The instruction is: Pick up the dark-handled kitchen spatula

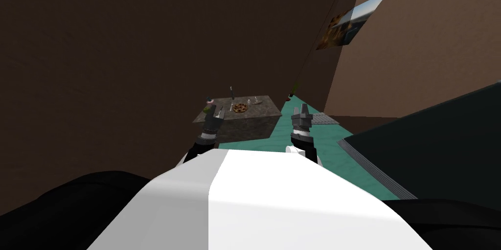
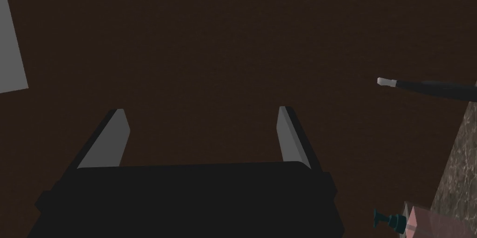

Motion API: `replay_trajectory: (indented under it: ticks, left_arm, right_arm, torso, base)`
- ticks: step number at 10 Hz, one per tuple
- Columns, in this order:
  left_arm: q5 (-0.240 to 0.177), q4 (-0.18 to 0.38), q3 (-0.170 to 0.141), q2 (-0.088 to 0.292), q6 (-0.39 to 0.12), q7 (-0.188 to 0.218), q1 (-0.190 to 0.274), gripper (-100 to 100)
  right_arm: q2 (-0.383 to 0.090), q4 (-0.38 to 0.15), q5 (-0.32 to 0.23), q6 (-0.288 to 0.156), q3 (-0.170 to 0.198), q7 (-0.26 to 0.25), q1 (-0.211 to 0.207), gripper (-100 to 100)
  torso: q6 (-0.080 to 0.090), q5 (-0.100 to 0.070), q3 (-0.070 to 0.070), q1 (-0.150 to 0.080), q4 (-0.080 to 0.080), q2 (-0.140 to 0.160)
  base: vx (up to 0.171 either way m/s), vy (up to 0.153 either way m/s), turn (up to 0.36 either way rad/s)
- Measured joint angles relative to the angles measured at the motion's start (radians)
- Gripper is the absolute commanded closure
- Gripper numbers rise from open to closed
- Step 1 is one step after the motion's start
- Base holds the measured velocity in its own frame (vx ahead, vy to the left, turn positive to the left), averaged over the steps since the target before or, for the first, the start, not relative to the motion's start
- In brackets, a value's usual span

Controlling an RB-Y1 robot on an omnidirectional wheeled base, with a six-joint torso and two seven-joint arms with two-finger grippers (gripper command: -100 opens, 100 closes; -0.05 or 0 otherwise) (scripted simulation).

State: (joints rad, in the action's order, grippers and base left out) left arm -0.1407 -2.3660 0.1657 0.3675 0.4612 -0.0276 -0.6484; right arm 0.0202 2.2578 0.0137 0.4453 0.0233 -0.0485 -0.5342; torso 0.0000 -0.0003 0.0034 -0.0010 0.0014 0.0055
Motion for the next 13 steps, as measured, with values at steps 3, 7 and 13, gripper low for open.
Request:
replay_trajectory:
  ticks: [3, 7, 13]
  left_arm:
    - [-0.016, 0.009, 0.036, 0.079, 0.007, 0.015, -0.036, -100]
    - [-0.046, 0.038, 0.071, 0.193, 0.015, 0.038, -0.069, -100]
    - [-0.095, 0.075, 0.109, 0.365, 0.002, 0.064, -0.107, -100]
  right_arm:
    - [0.0, 0.0, 0.0, 0.0, 0.0, 0.0, 0.0, 0]
    - [0.0, 0.0, 0.0, 0.0, 0.0, 0.0, 0.0, 0]
    - [0.0, 0.0, 0.0, 0.0, 0.0, 0.0, 0.0, 0]
  torso:
    - [0.0, 0.0, 0.0, 0.0, 0.0, 0.0]
    - [0.0, 0.0, 0.001, 0.0, 0.0, 0.002]
    - [0.0, 0.0, -0.001, 0.001, 0.0, -0.003]
  base:
    - [-0.08, -0.019, -0.043]
    - [-0.099, -0.019, -0.054]
    - [-0.073, -0.015, -0.062]
